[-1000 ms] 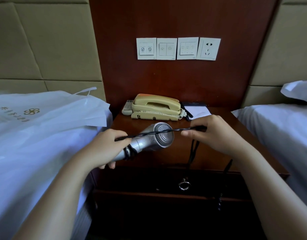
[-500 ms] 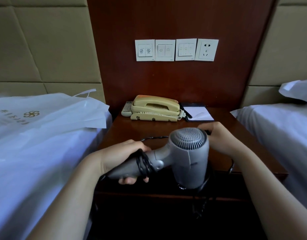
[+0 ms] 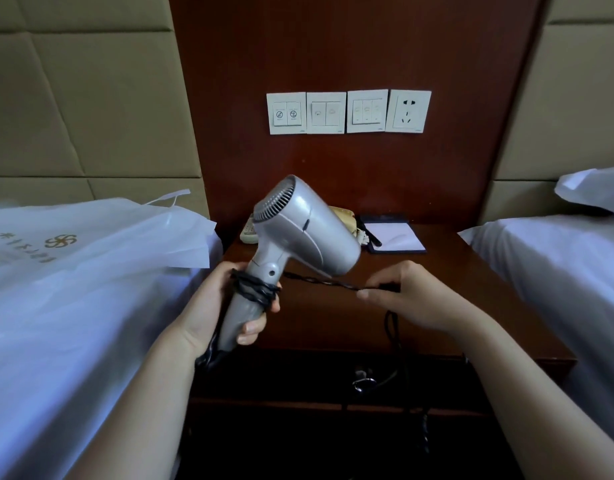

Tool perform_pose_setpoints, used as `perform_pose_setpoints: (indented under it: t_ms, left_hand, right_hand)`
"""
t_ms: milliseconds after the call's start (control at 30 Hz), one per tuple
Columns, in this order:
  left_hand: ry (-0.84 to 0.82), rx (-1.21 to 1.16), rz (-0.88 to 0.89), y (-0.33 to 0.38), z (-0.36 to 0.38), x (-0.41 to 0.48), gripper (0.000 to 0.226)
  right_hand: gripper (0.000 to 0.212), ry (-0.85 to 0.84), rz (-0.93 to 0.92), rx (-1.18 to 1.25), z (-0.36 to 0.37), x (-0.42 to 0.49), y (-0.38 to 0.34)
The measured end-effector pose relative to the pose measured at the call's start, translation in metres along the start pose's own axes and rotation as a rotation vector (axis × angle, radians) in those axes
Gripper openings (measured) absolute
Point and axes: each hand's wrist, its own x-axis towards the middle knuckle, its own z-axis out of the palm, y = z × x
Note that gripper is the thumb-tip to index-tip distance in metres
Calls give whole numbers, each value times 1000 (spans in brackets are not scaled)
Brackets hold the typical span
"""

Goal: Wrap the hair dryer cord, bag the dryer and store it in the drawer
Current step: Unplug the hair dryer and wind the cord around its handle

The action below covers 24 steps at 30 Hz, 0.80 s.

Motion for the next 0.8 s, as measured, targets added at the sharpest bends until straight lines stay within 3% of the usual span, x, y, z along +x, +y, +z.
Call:
perform_pose_setpoints:
  t_ms: [100,200,433,633,800]
  left_hand:
    - [42,-55,116,0,-4,2,41]
    - [111,-84,104,0,-10,4,43]
    - [261,-64,119,3,-9,1,54]
    - [468,135,111,3,6,3,50]
    - [483,392,121,-3,20,-7,35]
  right_hand:
    - [24,-127,-61,-175,12,-8,-24]
    - [22,-140,-114,-354,24,-13,-45]
    - [26,101,-298,-576,32,-20,-62]
    - [33,361,-380,-575,32,-17,-73]
    - [31,490,-386,-649,31,-16,-74]
